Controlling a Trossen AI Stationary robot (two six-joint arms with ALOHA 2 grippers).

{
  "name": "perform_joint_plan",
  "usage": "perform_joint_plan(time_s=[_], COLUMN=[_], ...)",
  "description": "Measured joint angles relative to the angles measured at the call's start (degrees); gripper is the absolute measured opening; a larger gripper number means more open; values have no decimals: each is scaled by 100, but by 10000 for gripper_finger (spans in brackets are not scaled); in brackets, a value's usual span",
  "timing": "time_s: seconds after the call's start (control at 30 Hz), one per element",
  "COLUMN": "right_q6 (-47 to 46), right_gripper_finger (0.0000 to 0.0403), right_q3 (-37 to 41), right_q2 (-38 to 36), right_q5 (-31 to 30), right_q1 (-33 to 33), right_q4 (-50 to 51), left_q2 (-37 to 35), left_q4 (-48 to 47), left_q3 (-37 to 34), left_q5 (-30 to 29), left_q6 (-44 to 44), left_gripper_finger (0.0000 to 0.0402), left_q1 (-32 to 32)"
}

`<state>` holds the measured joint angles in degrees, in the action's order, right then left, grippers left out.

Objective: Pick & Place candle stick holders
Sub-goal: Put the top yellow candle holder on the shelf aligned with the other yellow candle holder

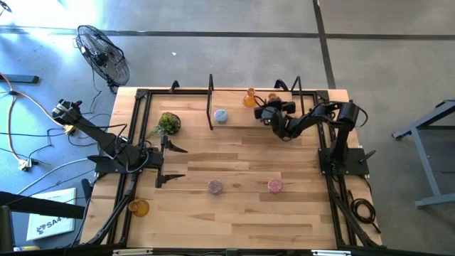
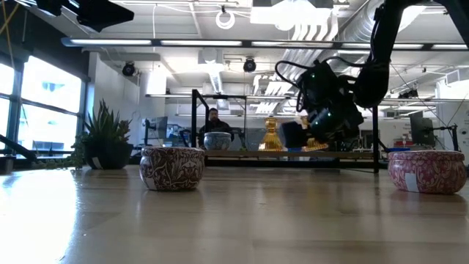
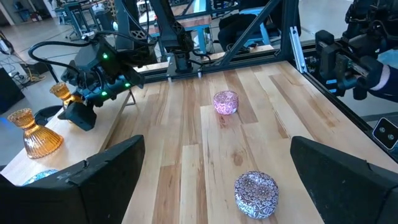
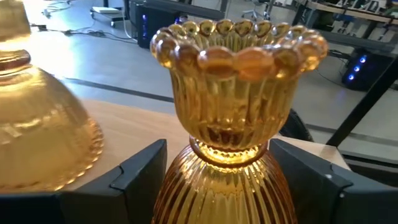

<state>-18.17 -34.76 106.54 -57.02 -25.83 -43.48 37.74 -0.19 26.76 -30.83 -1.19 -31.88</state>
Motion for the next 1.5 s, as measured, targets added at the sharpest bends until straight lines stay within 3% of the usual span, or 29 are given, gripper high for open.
perform_joint_plan(time_s=[0.73, 0.93, 1.5], right_q6=[-132, -132, -94], right_gripper_finger=[262, 302, 310], right_q3=[-2, -2, 0], right_q2=[-2, -2, -92], right_q5=[-135, -127, -99], right_q1=[-233, -230, -197], right_q4=[100, 80, 0], left_q2=[0, 0, -2], left_q4=[-20, -34, -37], left_q3=[0, 0, 0], left_q5=[-35, -33, -15], left_q6=[-2, -2, -2], left_gripper_finger=[397, 397, 397], left_q1=[0, 0, 0])
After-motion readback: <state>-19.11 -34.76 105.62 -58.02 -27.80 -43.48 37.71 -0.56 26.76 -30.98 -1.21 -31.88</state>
